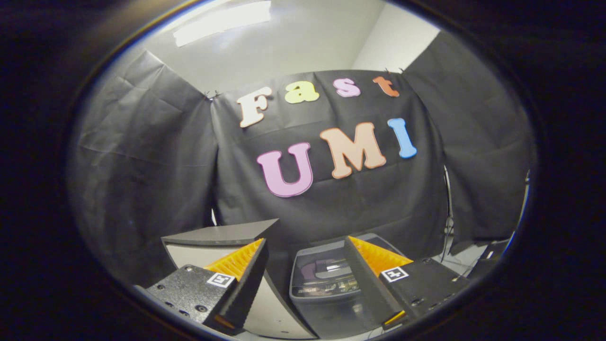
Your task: Put the clothes into the washing machine and then close the washing machine lid.
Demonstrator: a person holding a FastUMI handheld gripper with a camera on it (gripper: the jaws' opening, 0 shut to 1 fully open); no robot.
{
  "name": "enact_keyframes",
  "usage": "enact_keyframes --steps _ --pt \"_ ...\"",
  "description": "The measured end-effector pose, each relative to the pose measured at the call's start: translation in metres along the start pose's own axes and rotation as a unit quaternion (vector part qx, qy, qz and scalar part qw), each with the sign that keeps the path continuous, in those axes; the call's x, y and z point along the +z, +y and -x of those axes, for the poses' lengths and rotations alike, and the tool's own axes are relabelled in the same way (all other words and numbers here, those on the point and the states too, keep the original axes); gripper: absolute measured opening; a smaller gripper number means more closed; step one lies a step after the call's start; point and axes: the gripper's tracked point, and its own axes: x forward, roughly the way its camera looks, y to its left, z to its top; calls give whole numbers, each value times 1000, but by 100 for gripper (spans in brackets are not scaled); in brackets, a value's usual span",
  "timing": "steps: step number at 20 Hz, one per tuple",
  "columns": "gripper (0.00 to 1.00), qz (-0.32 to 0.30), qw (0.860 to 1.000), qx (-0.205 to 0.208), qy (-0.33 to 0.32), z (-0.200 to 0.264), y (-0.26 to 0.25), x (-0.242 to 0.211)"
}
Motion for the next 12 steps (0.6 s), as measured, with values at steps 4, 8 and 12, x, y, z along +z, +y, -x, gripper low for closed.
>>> enact_keyframes --steps 4,8,12 --pt "96 43 999 -30 1 6 -2 10" --pt "96 59 997 -38 -8 14 9 27" --pt "96 87 996 -34 -14 20 20 36"
